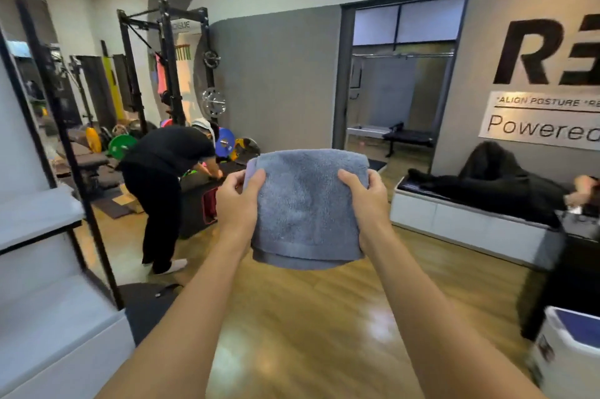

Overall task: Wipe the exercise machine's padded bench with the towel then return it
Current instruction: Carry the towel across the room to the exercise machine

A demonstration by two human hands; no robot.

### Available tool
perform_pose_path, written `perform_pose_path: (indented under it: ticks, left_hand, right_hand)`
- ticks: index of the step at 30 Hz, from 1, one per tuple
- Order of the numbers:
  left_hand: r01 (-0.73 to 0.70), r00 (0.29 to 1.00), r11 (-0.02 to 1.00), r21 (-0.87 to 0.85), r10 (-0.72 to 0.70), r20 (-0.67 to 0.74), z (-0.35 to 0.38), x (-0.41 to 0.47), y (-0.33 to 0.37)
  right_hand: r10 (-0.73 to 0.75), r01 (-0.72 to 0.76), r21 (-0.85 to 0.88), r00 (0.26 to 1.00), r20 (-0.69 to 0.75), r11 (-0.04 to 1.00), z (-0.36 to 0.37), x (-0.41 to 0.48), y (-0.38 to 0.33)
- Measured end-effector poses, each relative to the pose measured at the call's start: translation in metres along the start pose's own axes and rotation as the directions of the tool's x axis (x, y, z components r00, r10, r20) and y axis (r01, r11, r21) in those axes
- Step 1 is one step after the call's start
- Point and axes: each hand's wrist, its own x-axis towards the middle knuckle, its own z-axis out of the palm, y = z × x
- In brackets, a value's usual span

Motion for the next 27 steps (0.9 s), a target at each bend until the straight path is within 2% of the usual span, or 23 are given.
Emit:
perform_pose_path:
  ticks: [6, 13, 20, 27]
  left_hand:
    - [0.012, 0.988, 0.997, -0.073, -0.001, 0.153, 0.130, 0.028, -0.037]
    - [0.030, 0.975, 0.997, -0.074, -0.012, 0.224, 0.295, 0.119, -0.083]
    - [0.007, 0.971, 0.999, -0.033, 0.001, 0.238, 0.442, 0.242, -0.143]
    - [0.012, 0.946, 0.998, -0.068, 0.011, 0.323, 0.583, 0.397, -0.219]
  right_hand:
    - [-0.041, 0.038, -0.022, 0.989, -0.141, 0.999, -0.082, 0.096, 0.023]
    - [-0.073, 0.072, -0.011, 0.977, -0.202, 0.997, -0.145, 0.260, 0.043]
    - [-0.109, 0.102, -0.038, 0.960, -0.258, 0.994, -0.168, 0.441, 0.085]
    - [-0.159, 0.138, -0.085, 0.927, -0.341, 0.987, -0.164, 0.641, 0.132]
